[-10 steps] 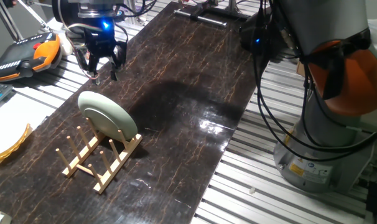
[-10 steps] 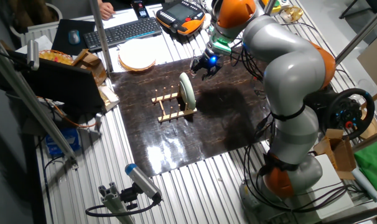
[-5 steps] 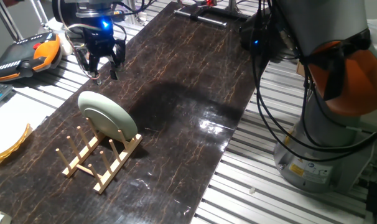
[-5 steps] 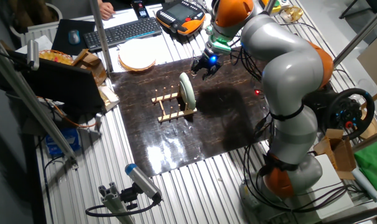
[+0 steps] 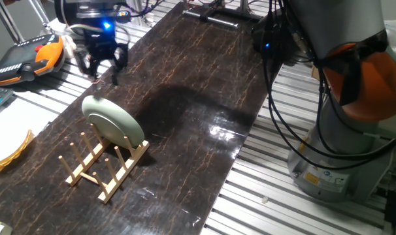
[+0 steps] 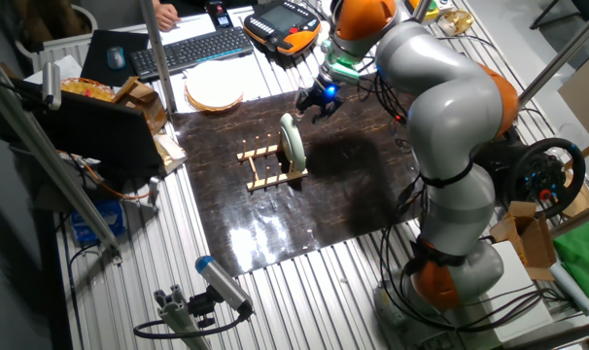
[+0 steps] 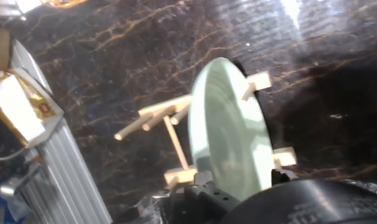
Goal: Take the dish off the dish rack
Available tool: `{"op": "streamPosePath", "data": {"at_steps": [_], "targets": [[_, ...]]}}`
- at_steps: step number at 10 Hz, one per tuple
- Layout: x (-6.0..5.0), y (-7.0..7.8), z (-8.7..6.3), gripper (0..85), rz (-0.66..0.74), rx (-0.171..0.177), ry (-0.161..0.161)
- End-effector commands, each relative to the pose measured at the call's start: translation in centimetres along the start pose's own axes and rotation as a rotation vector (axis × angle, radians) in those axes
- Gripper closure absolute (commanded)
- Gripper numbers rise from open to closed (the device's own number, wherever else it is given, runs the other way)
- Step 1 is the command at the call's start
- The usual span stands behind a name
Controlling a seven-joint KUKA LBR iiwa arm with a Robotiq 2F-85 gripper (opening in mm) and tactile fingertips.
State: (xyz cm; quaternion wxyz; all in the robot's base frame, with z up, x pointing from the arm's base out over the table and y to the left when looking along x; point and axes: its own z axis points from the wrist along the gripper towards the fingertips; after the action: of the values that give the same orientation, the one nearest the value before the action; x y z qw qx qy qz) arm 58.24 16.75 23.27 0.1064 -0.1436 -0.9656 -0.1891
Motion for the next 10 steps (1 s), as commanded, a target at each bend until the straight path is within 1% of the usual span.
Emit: {"op": "streamPosePath", "data": {"at_steps": [1, 4, 6, 7, 8, 10], "targets": [[-0.1, 0.3, 0.2, 33.0, 0.003, -0.001, -0.002], [-0.4, 0.9, 1.8, 33.3, 0.009, 0.001, -0.032], [-0.2, 1.3, 2.6, 35.0, 0.021, -0.007, -0.042], [0.0, 1.4, 2.8, 36.3, 0.024, -0.008, -0.043], [0.0, 1.4, 2.9, 38.7, 0.022, -0.011, -0.036], [0.0, 1.5, 3.0, 47.3, 0.009, -0.023, -0.019]]}}
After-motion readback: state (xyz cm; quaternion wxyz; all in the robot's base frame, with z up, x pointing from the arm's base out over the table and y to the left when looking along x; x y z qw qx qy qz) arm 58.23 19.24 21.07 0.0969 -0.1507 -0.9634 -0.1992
